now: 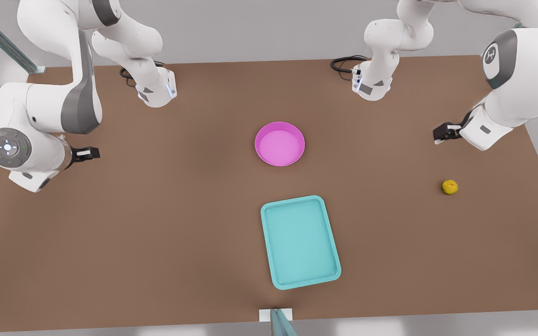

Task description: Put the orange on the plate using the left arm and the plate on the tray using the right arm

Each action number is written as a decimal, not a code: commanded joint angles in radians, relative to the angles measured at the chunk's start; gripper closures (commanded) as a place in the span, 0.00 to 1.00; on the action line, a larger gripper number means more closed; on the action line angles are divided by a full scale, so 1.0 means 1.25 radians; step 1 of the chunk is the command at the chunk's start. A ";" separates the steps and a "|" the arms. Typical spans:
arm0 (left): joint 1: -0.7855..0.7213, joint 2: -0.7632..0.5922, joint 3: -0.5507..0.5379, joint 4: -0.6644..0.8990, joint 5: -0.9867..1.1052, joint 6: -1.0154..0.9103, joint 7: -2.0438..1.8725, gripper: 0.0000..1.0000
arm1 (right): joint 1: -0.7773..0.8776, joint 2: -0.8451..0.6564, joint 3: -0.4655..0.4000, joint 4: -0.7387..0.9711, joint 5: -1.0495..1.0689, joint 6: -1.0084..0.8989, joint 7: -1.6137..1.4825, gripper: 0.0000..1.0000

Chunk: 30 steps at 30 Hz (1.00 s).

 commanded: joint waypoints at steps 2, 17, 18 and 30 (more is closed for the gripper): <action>0.006 0.011 0.005 -0.001 0.000 0.021 -0.026 0.00 | 0.000 -0.001 0.000 0.000 0.000 0.043 -0.066 0.00; 0.218 0.294 0.087 -0.359 -0.011 0.737 0.174 0.00 | -0.007 -0.001 0.000 -0.026 0.017 0.046 -0.057 0.00; 0.221 0.306 0.089 -0.358 -0.013 0.737 0.184 0.00 | -0.007 -0.001 0.000 -0.028 0.017 0.044 -0.051 0.00; 0.229 0.337 0.100 -0.427 -0.010 0.734 0.206 0.00 | -0.010 -0.002 0.000 -0.048 0.024 0.043 -0.039 0.00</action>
